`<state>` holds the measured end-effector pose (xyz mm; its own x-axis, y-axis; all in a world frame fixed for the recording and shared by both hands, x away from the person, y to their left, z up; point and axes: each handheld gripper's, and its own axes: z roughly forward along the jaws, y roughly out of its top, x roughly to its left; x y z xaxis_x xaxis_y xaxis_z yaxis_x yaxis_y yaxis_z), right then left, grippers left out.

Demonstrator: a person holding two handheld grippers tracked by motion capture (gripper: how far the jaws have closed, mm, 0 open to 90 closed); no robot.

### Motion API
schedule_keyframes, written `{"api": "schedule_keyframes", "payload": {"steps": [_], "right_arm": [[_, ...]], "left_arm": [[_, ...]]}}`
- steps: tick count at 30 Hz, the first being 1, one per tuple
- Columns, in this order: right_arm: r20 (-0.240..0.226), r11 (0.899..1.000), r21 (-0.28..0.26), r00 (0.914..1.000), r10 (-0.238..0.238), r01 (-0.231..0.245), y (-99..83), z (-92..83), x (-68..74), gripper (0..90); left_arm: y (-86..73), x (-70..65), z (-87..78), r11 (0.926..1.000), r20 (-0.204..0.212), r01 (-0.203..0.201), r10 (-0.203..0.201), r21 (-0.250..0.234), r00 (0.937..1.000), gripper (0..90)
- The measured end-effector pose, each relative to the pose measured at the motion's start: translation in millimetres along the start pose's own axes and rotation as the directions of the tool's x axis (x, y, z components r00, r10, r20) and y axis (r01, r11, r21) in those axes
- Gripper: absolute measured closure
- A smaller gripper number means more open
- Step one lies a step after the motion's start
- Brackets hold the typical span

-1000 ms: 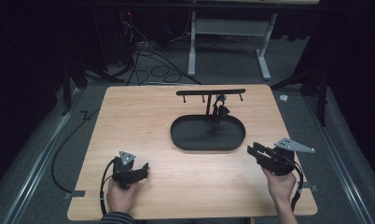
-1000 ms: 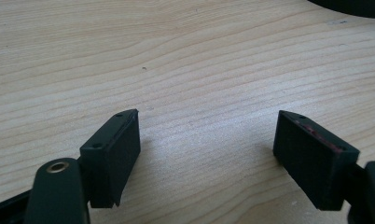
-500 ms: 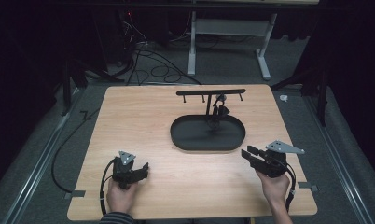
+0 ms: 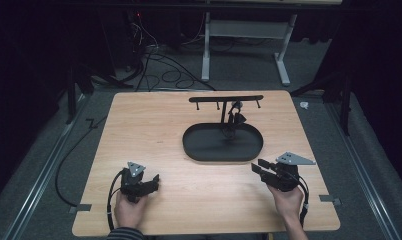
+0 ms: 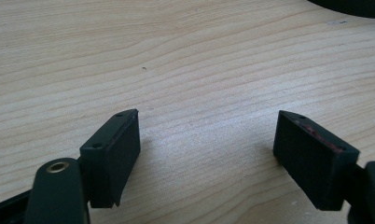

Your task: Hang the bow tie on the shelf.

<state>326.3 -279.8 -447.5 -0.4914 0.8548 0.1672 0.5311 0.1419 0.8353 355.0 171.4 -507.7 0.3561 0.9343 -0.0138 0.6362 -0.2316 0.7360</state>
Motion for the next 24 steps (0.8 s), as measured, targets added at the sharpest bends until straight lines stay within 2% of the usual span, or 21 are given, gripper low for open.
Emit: {"api": "schedule_keyframes", "payload": {"steps": [24], "right_arm": [[-0.012,0.999,0.041,0.9998,0.018,-0.017,-5.1,24.3,0.7,63.9]], "left_arm": [[0.0,0.0,0.0,1.0000,0.000,0.000,0.000,0.000,1.0000,23.3]]}}
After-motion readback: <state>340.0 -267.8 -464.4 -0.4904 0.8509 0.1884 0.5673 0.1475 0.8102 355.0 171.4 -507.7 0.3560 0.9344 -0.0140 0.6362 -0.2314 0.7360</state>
